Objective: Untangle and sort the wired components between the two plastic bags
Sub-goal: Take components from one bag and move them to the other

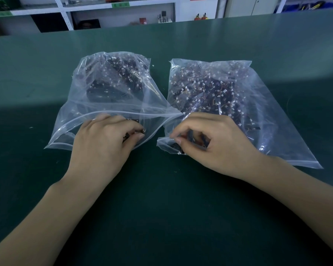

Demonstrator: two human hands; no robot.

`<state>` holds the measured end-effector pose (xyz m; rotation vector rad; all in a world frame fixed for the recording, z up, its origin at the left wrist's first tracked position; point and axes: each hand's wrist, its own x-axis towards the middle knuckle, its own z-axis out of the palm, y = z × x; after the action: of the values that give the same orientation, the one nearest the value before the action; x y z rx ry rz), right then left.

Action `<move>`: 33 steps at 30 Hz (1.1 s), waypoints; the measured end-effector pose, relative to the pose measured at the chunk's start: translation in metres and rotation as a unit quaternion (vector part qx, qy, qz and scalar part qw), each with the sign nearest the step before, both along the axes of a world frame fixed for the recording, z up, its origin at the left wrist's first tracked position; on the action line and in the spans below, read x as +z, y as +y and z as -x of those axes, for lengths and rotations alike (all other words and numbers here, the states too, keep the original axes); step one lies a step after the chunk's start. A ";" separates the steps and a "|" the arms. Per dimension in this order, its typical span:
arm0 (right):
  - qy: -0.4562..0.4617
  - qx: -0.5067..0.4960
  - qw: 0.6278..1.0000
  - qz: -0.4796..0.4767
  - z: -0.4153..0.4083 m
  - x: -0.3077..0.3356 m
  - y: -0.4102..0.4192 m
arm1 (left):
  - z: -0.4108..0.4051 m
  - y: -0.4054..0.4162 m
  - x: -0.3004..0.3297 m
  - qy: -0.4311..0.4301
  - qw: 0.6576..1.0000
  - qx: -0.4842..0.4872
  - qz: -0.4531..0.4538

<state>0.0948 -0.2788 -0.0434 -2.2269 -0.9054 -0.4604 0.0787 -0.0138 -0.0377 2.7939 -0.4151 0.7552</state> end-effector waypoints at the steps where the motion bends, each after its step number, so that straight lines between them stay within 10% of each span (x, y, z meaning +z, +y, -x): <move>1: 0.000 0.001 1.000 0.002 0.000 0.000 0.000 | 0.000 0.000 0.000 -0.006 1.000 -0.004 0.006; 20: 0.053 0.010 0.998 -0.012 0.006 0.008 0.005 | 0.017 -0.030 -0.002 -0.082 0.964 -0.182 0.178; 33: 0.283 0.064 0.927 -0.238 0.006 0.016 0.008 | 0.019 -0.036 0.003 -0.096 0.964 -0.196 0.155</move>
<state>0.0885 -0.2711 -0.0276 -1.6958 -0.5475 0.0406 0.0602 -0.0496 -0.0346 2.2588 -0.7807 0.9042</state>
